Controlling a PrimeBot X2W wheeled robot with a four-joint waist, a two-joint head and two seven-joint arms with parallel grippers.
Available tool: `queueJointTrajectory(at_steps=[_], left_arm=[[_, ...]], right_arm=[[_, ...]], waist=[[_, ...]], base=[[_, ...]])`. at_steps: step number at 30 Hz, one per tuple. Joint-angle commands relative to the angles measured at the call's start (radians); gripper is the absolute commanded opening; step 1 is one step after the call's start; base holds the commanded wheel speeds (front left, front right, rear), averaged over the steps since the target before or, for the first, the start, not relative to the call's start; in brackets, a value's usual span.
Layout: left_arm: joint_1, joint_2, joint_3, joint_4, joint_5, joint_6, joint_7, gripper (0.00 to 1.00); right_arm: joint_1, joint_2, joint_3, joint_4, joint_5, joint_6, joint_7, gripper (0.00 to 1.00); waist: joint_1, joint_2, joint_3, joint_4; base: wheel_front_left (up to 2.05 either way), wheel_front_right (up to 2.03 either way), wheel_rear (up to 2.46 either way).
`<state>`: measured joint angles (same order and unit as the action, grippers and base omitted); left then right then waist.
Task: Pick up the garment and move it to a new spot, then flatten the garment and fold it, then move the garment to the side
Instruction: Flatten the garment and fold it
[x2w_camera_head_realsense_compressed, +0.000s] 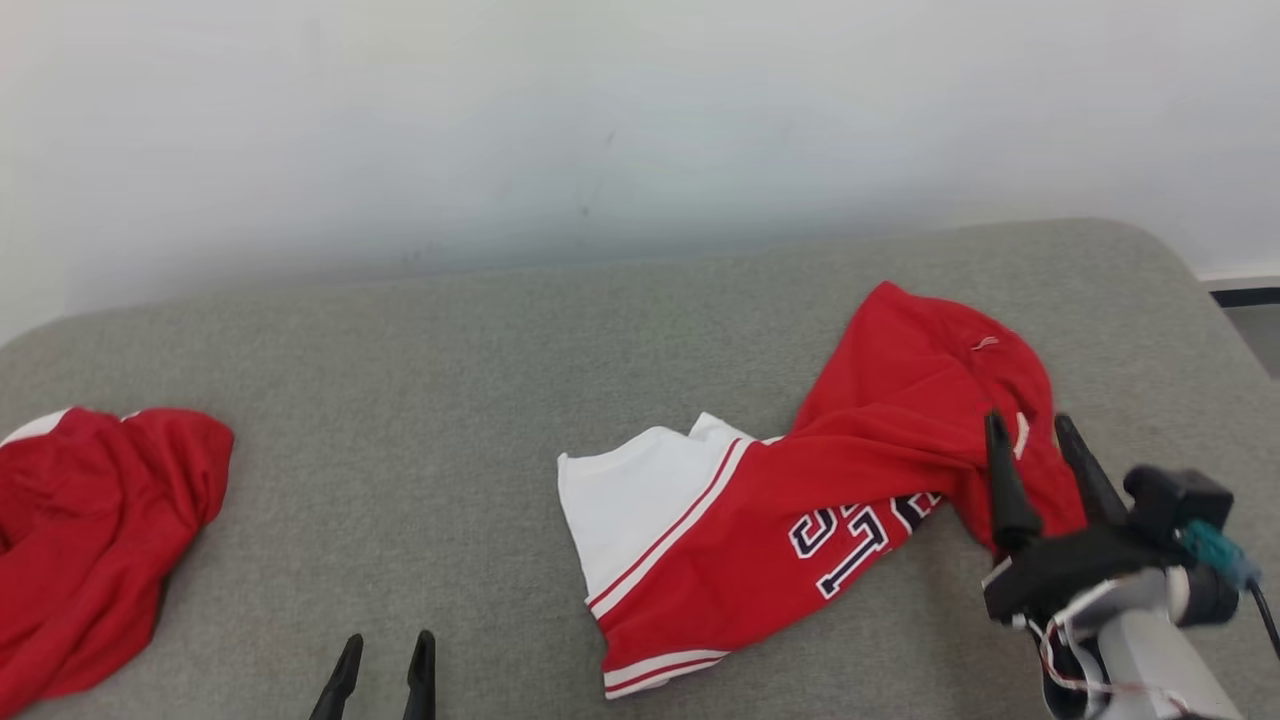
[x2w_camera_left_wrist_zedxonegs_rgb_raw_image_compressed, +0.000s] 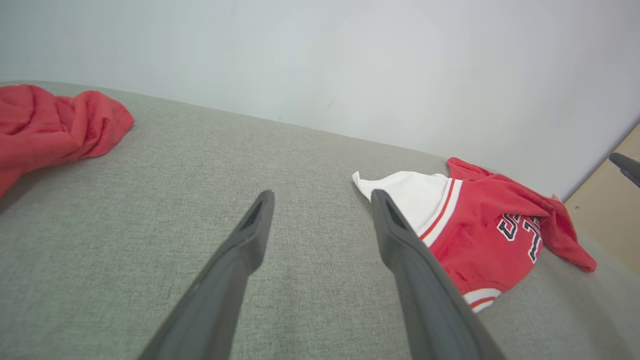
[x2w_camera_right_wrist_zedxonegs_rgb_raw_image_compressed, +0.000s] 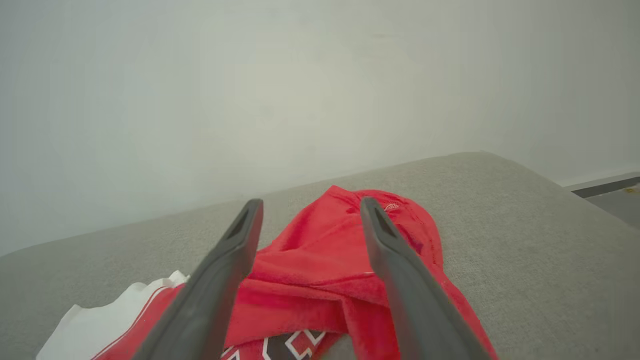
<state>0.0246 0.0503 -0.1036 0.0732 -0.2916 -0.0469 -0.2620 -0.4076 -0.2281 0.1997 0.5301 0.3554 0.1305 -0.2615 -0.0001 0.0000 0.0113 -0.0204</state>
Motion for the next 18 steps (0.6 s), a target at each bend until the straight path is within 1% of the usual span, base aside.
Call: queueJointTrajectory(at_steps=[1, 5, 11, 15, 18], left_arm=[[0.024, 0.0, 0.002, -0.005, -0.01, 0.004, -0.004, 1.0], [0.035, 0.0, 0.006, -0.023, -0.006, 0.014, -0.004, 1.0], [0.048, 0.0, 0.006, -0.045, 0.001, 0.03, -0.004, 1.0], [0.046, 0.0, 0.003, -0.042, -0.004, 0.036, -0.004, 1.0], [0.013, 0.0, -0.009, -0.017, -0.002, 0.027, -0.004, 1.0]], right_arm=[[0.028, -0.005, 0.002, -0.017, 0.007, 0.0, -0.004, 1.0], [0.125, -0.011, -0.006, -0.117, -0.013, 0.0, -0.004, 1.0], [0.273, 0.006, -0.029, -0.279, -0.053, 0.0, -0.004, 1.0], [0.343, 0.015, -0.034, -0.31, -0.08, 0.0, -0.004, 1.0], [0.376, 0.022, -0.04, -0.311, -0.092, 0.0, -0.004, 1.0]], waist=[[0.0001, 0.0, -0.033, -0.031], [0.0001, 0.0, -0.046, -0.044], [0.0001, 0.0, -0.061, -0.056], [0.0001, 0.0, -0.072, -0.067], [0.0001, 0.0, -0.073, -0.076]], base=[[0.0, 0.0, 0.0], [0.0, 0.0, 0.0], [0.0, 0.0, 0.0], [0.0, 0.0, 0.0], [0.0, 0.0, 0.0]])
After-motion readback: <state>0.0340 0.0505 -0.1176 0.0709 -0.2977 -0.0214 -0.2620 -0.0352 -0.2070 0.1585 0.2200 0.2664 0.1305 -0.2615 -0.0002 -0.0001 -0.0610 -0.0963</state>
